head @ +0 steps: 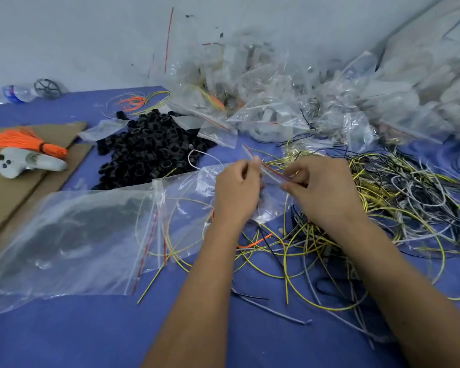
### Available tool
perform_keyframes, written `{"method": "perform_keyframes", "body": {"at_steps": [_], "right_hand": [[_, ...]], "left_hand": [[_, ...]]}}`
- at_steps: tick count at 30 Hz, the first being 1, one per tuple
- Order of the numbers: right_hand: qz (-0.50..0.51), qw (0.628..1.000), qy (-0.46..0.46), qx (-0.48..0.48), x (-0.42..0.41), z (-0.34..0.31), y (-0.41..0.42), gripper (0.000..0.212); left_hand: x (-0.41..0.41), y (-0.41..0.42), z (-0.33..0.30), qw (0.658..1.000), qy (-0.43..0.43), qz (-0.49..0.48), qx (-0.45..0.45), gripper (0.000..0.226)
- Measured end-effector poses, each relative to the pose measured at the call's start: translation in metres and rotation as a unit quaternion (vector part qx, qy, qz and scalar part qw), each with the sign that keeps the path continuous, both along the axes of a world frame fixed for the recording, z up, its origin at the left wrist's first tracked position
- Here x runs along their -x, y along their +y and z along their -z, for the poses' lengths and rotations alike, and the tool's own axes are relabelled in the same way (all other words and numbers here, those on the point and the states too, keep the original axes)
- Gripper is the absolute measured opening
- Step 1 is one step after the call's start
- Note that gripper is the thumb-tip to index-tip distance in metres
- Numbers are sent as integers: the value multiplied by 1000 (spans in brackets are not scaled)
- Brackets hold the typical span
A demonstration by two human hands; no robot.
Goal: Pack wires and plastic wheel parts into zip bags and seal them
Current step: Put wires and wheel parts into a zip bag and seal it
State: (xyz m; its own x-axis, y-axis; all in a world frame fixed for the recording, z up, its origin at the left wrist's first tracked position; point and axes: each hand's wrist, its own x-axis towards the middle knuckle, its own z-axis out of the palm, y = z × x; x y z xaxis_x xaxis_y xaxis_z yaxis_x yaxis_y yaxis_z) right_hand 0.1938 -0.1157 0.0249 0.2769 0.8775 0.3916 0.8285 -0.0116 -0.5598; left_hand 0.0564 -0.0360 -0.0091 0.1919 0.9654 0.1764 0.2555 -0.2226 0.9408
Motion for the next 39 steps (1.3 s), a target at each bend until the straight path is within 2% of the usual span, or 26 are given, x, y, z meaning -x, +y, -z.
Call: {"method": "perform_keyframes", "body": {"at_steps": [4,12,14,18,21,24,28,30,34,37,39], "right_hand": [[-36,999,-28,-22,3,2,0,6],[-104,991,-82,-20,5,5,-3,5],[-110,991,-78,-12,5,6,-2,11],[-111,992,-53,-1,4,5,-2,24],[-57,997,-32,-34,2,5,-1,34],[-9,999,10,-48,-3,6,0,24],[-15,992,122,-42,-2,6,-1,29],[-10,985,171,-35,1,5,0,29],[2,978,206,-31,1,4,-1,26],[-28,974,222,-25,2,3,-3,32],[-54,978,200,-23,4,4,-3,38]], "left_hand": [[-3,-4,-1,1000,-11,6,-2,56],[-6,-1,1,1000,-6,-1,18,20],[-4,-1,0,1000,-18,4,17,19],[0,-1,-6,998,-51,41,18,26],[2,-5,-11,992,-61,109,-4,38],[1,-10,-17,984,-57,168,-25,31],[-1,-15,-18,978,-46,202,-20,23],[-2,-19,-18,976,-42,213,-17,21],[-3,-21,-16,973,-40,226,14,29],[-4,-18,-14,981,-44,190,19,37],[-5,-15,-11,989,-23,146,-3,36]]}}
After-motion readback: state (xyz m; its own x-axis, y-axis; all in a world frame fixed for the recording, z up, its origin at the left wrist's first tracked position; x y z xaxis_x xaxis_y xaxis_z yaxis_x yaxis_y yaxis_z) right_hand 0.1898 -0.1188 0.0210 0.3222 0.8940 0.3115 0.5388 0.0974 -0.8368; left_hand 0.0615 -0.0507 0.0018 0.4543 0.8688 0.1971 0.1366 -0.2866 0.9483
